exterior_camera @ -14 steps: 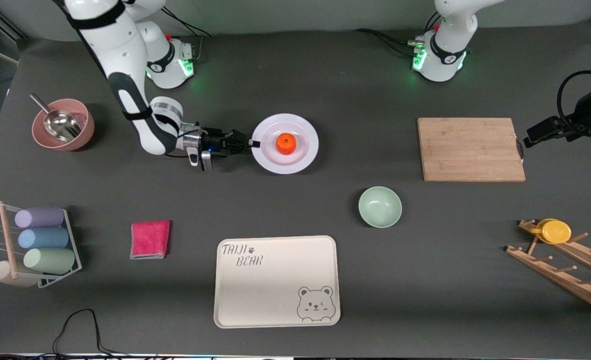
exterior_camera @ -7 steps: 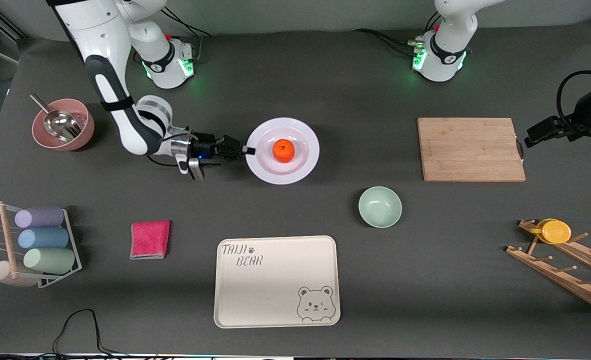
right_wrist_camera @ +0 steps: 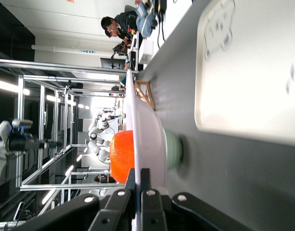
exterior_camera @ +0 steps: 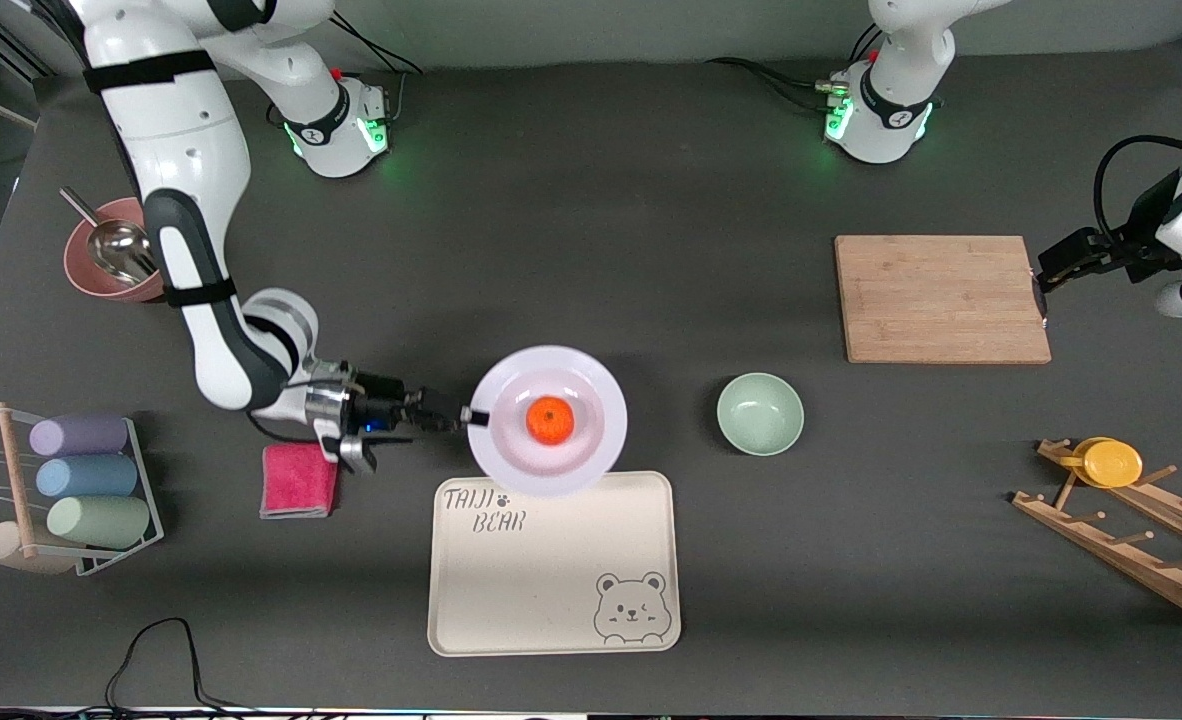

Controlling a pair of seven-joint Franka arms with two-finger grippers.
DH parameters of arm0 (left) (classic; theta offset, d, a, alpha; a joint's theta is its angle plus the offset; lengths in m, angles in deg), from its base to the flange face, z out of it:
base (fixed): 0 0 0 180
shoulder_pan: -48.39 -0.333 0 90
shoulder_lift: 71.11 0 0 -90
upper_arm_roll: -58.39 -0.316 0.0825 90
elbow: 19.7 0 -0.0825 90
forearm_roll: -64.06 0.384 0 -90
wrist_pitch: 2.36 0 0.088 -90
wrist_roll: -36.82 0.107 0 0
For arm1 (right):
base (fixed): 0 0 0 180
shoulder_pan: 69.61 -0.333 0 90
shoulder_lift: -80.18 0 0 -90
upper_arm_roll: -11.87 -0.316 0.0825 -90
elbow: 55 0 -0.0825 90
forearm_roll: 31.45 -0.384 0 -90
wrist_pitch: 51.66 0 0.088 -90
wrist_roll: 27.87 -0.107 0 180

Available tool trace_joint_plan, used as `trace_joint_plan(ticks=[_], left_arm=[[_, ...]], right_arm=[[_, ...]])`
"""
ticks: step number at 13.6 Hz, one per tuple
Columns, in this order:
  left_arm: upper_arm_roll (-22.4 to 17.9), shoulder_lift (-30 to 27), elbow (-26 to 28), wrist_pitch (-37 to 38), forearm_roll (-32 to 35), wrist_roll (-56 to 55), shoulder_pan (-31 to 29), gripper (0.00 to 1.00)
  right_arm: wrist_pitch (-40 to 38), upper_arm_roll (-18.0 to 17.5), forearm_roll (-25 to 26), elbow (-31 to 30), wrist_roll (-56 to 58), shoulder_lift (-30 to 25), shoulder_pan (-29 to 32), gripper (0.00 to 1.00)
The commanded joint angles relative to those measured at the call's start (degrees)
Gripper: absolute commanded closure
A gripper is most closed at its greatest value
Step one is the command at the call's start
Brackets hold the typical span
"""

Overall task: Place orange and plate with both arms
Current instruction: 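Slide the plate with the right gripper onto the bear tray, then set the plate down on the tray and open the right gripper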

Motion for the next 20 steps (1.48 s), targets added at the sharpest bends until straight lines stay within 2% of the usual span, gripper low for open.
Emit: trace_joint_plan(ticks=[1, 3, 6, 12, 20], left_arm=[[-0.44, -0.97, 0.44, -0.67, 0.82, 0.32, 0.60, 0.00], [-0.53, -0.88, 0.44, -0.67, 0.55, 0.32, 0.43, 0.00], [-0.61, -0.88, 0.53, -1.02, 0.38, 0.32, 0.25, 0.00], [-0.61, -0.88, 0.61, -1.02, 0.20, 0.32, 0.16, 0.00], [-0.70, -0.88, 0.70, -1.38, 0.20, 0.41, 0.16, 0.00]], right_arm=[[-0.84, 1.75, 1.64, 19.54, -7.52, 11.52, -0.41, 1.00], [-0.66, 3.67, 1.64, 28.69, -11.47, 16.89, -0.41, 1.00], [1.17, 5.62, 1.46, 38.20, -16.13, 22.87, -0.06, 1.00], [4.70, 5.27, 0.94, 38.76, -15.89, 27.80, 0.02, 1.00], [4.70, 5.09, 1.02, 38.40, -15.80, 29.66, -0.41, 1.00]])
